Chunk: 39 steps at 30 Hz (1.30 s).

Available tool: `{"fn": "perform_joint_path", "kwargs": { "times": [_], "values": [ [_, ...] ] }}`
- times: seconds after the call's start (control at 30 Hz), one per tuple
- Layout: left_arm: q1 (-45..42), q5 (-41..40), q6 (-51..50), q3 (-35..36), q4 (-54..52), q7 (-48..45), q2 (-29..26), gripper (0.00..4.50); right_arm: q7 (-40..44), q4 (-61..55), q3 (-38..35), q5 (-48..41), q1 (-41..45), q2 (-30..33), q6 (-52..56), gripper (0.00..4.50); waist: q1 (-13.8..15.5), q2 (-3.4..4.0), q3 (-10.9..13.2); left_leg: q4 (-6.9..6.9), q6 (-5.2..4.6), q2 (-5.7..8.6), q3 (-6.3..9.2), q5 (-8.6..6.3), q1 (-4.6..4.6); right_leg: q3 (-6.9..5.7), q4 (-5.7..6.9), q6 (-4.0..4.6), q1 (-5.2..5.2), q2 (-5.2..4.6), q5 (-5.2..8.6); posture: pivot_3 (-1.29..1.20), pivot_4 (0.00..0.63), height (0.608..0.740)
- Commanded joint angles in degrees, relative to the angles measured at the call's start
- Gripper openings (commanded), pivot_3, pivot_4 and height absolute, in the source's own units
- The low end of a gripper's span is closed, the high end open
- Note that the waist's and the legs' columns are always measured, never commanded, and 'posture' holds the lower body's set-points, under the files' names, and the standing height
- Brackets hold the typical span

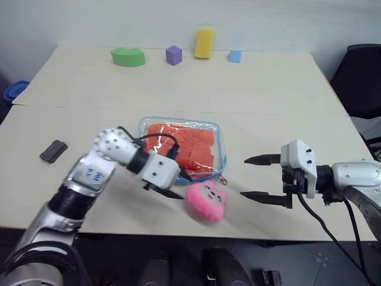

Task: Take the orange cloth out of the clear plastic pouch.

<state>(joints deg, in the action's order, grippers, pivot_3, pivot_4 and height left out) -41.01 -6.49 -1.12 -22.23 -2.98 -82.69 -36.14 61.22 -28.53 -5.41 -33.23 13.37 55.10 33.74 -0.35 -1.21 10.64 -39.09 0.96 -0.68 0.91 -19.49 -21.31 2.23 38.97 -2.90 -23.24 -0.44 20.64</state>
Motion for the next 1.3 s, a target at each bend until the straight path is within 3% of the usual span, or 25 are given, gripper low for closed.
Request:
{"fn": "perform_joint_path", "kwargs": {
  "times": [0.03, 0.2, 0.3, 0.5, 0.67, 0.77, 1.13, 1.3],
  "values": [
    [-1.6, 1.7, 4.4, -2.1, 2.2, -0.7, 1.4, 2.45, 1.3, 0.8, 1.6, 2.6, 2.0, 1.5, -2.3, 4.5, 0.0, 0.0, 0.0, 0.0, 0.0, -0.01, 0.0, 0.0, -0.01, 0.01, 0.04, 0.0, -0.04, 0.02, 0.0, 0.0, 0.15, 0.74],
    [-1.1, 4.2, 10.8, -4.0, 5.0, -1.6, 1.6, 2.45, 3.0, 9.7, 9.4, 15.5, 7.7, 1.3, -14.2, 4.5, 0.0, 0.0, 0.0, -0.03, 0.01, 0.0, -0.04, 0.01, 0.0, 0.06, 0.14, 0.0, -0.1, 0.01, 0.0, 0.0, 0.15, 0.74],
    [-0.8, 5.3, 14.3, -3.7, 6.9, -0.6, 1.6, 1.9, 3.1, 17.7, 15.2, 24.4, 12.5, -0.8, -24.7, 4.5, 0.1, 0.0, 0.0, -0.05, 0.03, 0.0, -0.06, 0.02, 0.01, 0.08, 0.14, 0.0, -0.11, 0.0, 0.0, 0.0, 0.15, 0.74],
    [1.2, 4.2, 13.5, -2.1, 5.7, 0.0, 0.1, 0.09, 2.1, 27.7, 21.6, 32.3, 18.6, -8.1, -37.2, 4.5, -0.1, 0.0, 0.0, -0.05, 0.2, -0.02, -0.1, 0.12, -0.02, 0.11, 0.19, 0.0, -0.2, 0.0, 0.0, 0.0, 0.15, 0.74],
    [3.2, 4.3, 8.6, -1.4, 0.6, 2.1, -0.7, 0.04, 0.4, 34.1, 23.0, 35.7, 22.1, -13.5, -42.8, 4.5, -0.1, 0.0, 0.0, -0.06, 0.29, -0.03, -0.12, 0.17, -0.02, 0.14, 0.23, 0.0, -0.23, -0.02, 0.0, 0.0, 0.15, 0.74],
    [4.4, 4.2, 6.5, -0.8, -1.7, 3.0, -1.4, 0.0, 1.2, 37.2, 23.3, 36.2, 23.9, -15.3, -46.0, 3.91, -0.1, 0.0, 0.0, -0.06, 0.29, -0.02, -0.11, 0.17, -0.02, 0.13, 0.23, 0.0, -0.23, -0.03, 0.0, 0.0, 0.15, 0.74],
    [6.1, 5.4, 6.6, -0.2, -2.0, 5.3, -3.2, 0.0, 3.1, 40.0, 23.4, 37.3, 24.6, -16.2, -51.0, 0.22, -0.4, 0.0, 0.0, -0.06, 0.3, -0.03, -0.11, 0.17, -0.02, 0.13, 0.27, 0.0, -0.23, -0.02, 0.0, 0.0, 0.15, 0.74],
    [8.5, 5.7, 6.2, 1.7, -1.3, 7.3, -5.7, 0.0, 3.5, 41.2, 23.1, 38.0, 24.5, -15.7, -52.4, 0.05, -0.8, 0.0, 0.0, -0.06, 0.29, -0.03, -0.11, 0.17, -0.01, 0.12, 0.29, 0.0, -0.23, -0.02, 0.0, 0.0, 0.15, 0.74]
  ]
}}
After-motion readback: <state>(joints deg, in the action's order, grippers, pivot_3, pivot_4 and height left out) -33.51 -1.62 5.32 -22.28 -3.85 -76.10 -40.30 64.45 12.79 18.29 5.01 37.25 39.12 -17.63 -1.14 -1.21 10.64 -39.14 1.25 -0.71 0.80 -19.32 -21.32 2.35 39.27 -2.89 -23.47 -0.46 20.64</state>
